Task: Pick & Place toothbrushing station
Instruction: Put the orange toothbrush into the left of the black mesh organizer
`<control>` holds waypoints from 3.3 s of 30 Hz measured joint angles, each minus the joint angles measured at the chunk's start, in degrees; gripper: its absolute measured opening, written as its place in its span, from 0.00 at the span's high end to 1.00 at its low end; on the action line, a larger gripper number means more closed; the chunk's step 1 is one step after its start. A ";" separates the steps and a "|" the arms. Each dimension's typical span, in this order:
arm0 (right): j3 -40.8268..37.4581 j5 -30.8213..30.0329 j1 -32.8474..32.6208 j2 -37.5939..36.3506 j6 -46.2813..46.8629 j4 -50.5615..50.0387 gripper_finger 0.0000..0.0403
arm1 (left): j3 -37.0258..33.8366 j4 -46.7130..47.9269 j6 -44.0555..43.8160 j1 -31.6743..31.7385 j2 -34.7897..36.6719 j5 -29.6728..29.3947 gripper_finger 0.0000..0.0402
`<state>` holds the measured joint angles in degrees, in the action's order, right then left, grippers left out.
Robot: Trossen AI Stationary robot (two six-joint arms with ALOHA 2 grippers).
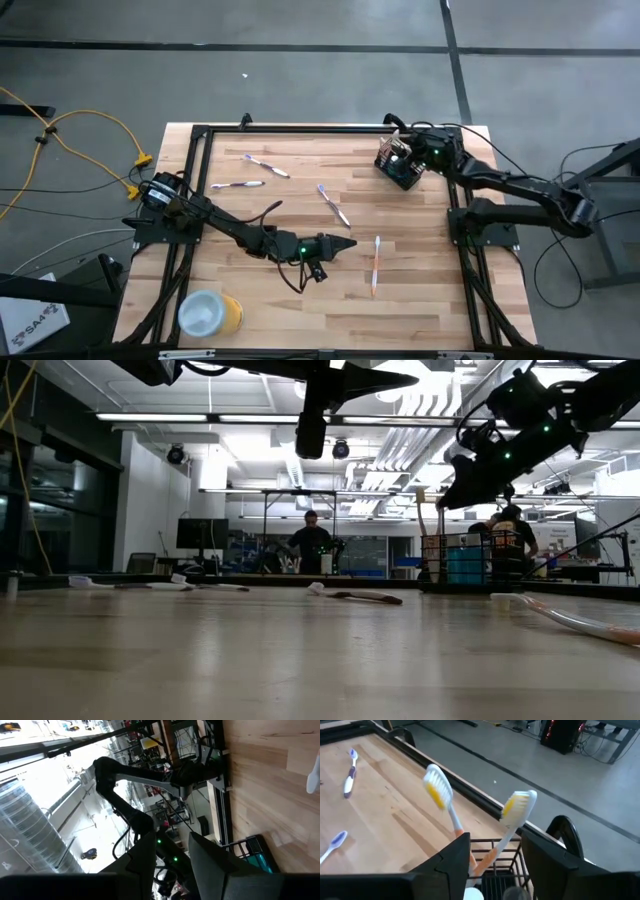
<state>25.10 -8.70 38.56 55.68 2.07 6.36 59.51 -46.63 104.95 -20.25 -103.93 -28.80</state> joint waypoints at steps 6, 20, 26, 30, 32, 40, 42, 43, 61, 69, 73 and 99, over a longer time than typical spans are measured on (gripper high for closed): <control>0.00 -0.22 -1.94 -4.51 1.37 -4.14 0.58 | 0.00 -0.02 0.02 0.00 0.01 0.00 0.73; 0.00 1.97 -10.91 -13.86 10.17 -17.81 0.57 | 0.00 0.81 -0.31 -0.53 -0.01 0.00 0.73; 0.00 5.69 -17.83 -14.10 13.34 -19.36 0.57 | 0.00 2.67 -0.44 -1.73 -0.03 0.00 0.73; 0.00 6.16 -23.03 -14.10 13.32 -19.44 0.57 | 0.01 3.04 -1.38 -2.63 -0.03 0.00 0.73; 0.00 6.16 -25.49 -14.10 13.31 -19.69 0.57 | 0.01 2.99 -2.99 -3.00 -0.03 0.00 0.73; 0.00 7.77 -34.83 -12.99 14.64 -19.93 0.57 | 0.02 2.91 -8.81 -4.28 -0.03 -4.85 0.73; 0.00 7.73 -37.29 -12.24 14.37 -19.97 0.57 | 0.02 2.91 -10.53 -4.68 -0.03 -6.23 0.73; 0.00 7.55 -38.51 -11.76 14.03 -19.95 0.57 | 0.02 2.91 -11.51 -4.91 -0.03 -6.63 0.73; 0.02 -10.94 -57.38 -5.18 0.75 -19.94 0.59 | 0.01 2.93 -32.41 -7.63 -0.03 -15.08 0.73; 0.02 -10.82 -59.36 -3.27 30.50 -19.89 0.60 | 0.02 2.95 -36.41 -8.92 -0.03 -18.66 0.73; 0.04 -5.39 -59.34 -1.93 46.41 -19.44 0.60 | 0.02 2.94 -38.40 -8.96 -0.03 -21.04 0.73; 0.02 -15.87 -73.41 9.28 87.89 -8.26 0.60 | 0.00 2.93 -40.30 -8.91 -0.01 -34.64 0.73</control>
<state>25.12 -24.58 -34.84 64.96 89.96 -1.89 59.51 -43.70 64.64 -29.16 -103.94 -63.44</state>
